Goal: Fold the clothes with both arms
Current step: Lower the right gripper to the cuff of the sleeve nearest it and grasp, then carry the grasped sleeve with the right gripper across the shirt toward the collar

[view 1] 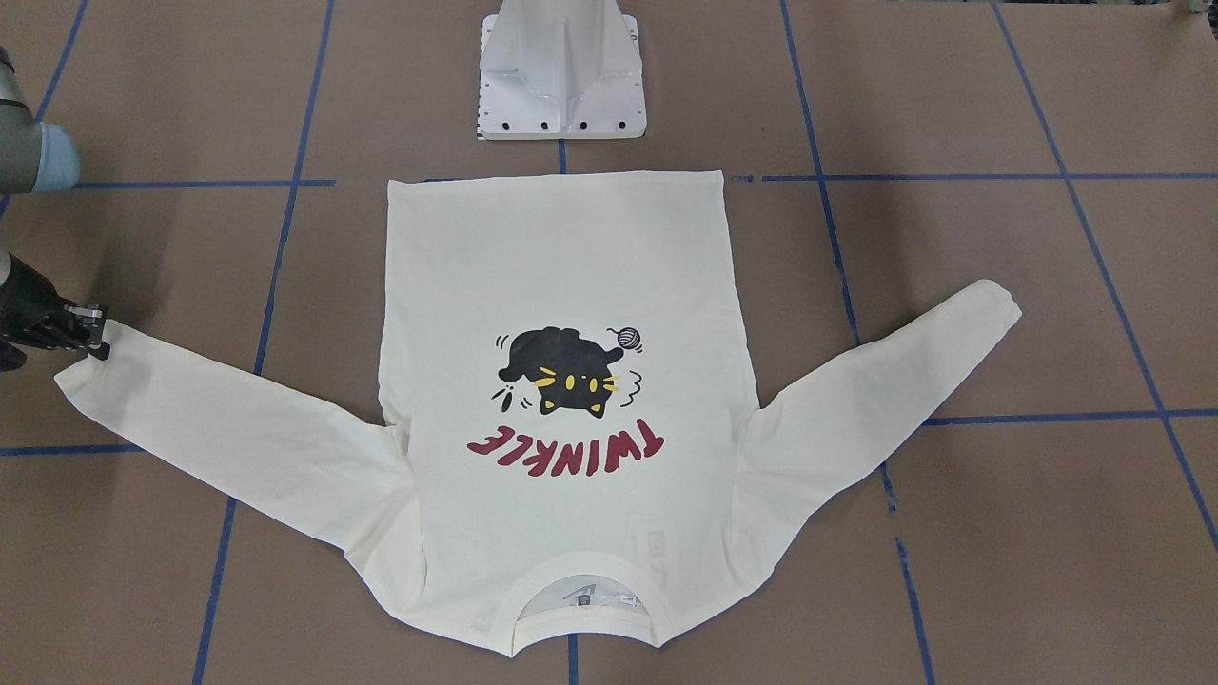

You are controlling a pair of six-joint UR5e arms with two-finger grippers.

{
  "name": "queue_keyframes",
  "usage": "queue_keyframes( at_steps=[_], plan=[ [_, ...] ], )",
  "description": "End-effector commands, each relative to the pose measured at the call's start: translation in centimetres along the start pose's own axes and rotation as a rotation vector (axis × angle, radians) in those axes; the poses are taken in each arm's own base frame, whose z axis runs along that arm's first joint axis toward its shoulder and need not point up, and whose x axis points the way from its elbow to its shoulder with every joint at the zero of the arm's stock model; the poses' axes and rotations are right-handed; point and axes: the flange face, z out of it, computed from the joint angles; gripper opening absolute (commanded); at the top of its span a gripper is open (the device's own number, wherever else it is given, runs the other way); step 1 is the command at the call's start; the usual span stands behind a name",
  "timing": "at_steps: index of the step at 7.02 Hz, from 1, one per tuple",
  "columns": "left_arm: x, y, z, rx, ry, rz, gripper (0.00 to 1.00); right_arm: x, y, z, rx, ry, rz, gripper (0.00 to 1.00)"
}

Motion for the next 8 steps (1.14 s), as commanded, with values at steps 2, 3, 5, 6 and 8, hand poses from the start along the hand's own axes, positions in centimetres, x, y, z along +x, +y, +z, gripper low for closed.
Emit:
queue_keyframes(
  at_steps=[2,3,5,6,8],
  plan=[
    [0.2,-0.4,-0.1,0.005,0.001,0.003,1.0,-5.7,-0.4,-5.0,0.068,-0.097,-0.085,0.0],
    [0.2,-0.4,-0.1,0.005,0.001,0.003,1.0,-9.0,-2.5,-6.3,0.078,-0.159,-0.095,0.0],
    [0.3,-0.7,-0.2,0.009,0.001,0.004,1.0,-19.0,-8.7,-10.3,0.13,-0.287,0.029,0.0],
    [0.3,-0.7,-0.3,0.01,0.001,0.007,1.0,-25.8,-13.3,-12.4,0.152,-0.351,0.076,0.0],
    [0.4,-1.0,-0.3,0.011,0.002,0.006,1.0,-39.5,-21.0,-18.0,0.176,-0.46,0.175,0.0]
  ],
)
